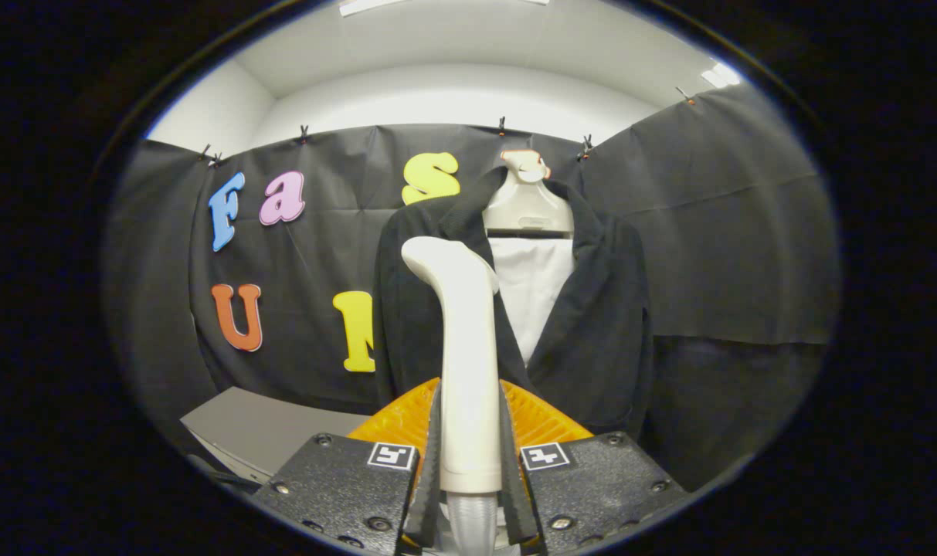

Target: Iron the clothes twice with a garment steamer, once on the left side and once on the right side.

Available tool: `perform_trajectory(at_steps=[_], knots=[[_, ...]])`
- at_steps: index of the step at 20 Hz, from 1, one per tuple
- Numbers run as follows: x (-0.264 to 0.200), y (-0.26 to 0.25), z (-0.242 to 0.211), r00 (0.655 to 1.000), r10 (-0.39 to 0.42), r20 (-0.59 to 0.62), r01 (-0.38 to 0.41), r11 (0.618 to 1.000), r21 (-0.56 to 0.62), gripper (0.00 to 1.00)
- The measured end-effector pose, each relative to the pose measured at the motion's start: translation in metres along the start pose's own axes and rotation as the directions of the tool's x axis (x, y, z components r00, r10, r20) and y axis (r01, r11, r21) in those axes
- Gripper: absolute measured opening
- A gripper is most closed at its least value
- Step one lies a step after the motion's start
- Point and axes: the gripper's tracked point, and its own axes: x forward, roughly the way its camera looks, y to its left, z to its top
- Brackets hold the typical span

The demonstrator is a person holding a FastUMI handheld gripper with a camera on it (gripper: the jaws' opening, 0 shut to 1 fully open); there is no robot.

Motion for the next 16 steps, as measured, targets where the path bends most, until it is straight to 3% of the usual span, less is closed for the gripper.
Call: perform_trajectory(at_steps=[16], knots=[[-0.007,-0.03,-0.104,0.986,-0.083,-0.147,0.076,0.996,-0.054,0.36]])
